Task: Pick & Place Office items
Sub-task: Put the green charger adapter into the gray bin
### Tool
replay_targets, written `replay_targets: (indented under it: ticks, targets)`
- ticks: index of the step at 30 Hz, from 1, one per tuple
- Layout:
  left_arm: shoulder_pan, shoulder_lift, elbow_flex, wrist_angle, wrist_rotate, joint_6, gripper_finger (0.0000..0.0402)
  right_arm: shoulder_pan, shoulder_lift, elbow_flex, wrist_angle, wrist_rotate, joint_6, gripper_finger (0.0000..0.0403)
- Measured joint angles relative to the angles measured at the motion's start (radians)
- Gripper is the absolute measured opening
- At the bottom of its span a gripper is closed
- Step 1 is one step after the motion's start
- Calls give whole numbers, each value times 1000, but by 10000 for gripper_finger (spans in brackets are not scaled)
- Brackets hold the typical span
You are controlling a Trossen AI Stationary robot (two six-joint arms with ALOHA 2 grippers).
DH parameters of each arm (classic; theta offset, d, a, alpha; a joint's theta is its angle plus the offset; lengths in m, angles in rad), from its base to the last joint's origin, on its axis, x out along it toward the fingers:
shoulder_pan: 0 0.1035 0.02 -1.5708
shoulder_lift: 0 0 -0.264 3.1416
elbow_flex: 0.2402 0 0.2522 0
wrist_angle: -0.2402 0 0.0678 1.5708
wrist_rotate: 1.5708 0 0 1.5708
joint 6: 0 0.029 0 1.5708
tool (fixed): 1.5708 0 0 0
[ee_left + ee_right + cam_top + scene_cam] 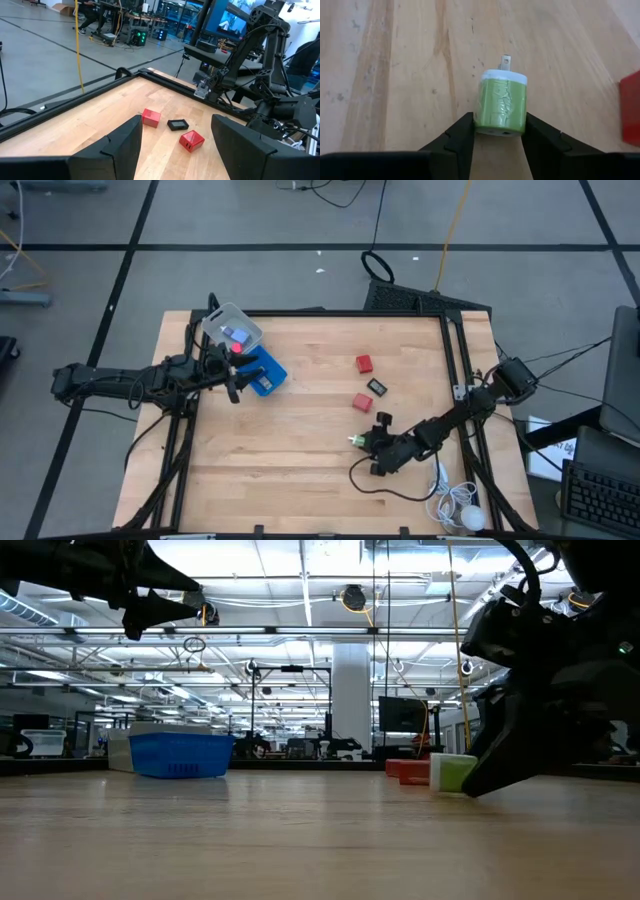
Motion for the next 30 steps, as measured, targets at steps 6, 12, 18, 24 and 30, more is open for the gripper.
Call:
replay_targets:
  ticks: [6, 12, 18, 24, 30]
  targets:
    - [0, 0, 0, -3, 0, -10, 241, -23, -22, 0, 37, 7, -45, 134]
    - [0, 0, 0, -3, 0, -24, 241, -38, -89, 0, 75, 14, -140, 134]
    - [0, 56, 0, 61, 0, -103, 241, -84, -155, 0, 168, 19, -295, 133]
    - [0, 192, -1, 205, 70, -258, 241, -149, -170, 1, 277, 18, -439, 133]
    - [0, 349, -1, 396, 116, -172, 241, -205, -169, 1, 387, 15, -557, 136]
